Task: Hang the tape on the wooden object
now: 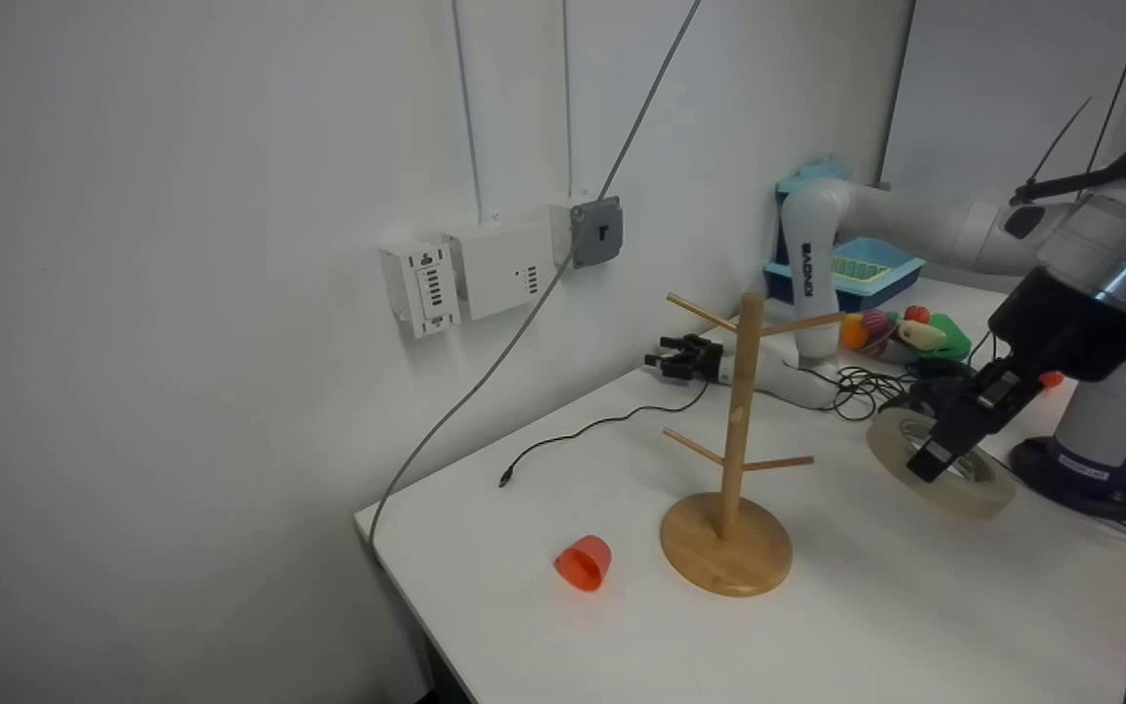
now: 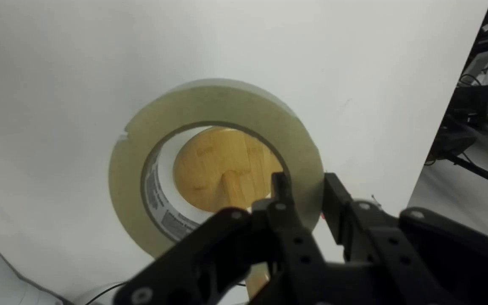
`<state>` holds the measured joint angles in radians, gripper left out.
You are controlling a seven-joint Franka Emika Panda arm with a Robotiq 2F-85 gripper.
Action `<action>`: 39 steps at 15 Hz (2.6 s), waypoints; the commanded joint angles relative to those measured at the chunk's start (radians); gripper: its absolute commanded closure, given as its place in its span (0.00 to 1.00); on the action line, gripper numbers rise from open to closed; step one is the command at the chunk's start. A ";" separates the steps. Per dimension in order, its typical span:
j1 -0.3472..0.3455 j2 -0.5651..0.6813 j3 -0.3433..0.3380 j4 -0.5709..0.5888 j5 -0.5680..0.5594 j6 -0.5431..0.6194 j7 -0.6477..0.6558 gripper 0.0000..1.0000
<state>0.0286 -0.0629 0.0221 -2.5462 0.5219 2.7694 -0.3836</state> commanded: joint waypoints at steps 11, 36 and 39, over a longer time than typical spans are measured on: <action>0.061 -0.141 -0.006 -0.082 0.104 0.079 -0.101 0.94; 0.280 -0.158 -0.069 -0.015 0.676 0.428 -0.568 0.94; 0.291 -0.159 -0.078 -0.007 0.707 0.444 -0.595 0.94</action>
<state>0.2832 -0.1989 -0.0284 -2.5637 1.1682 3.1798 -0.9118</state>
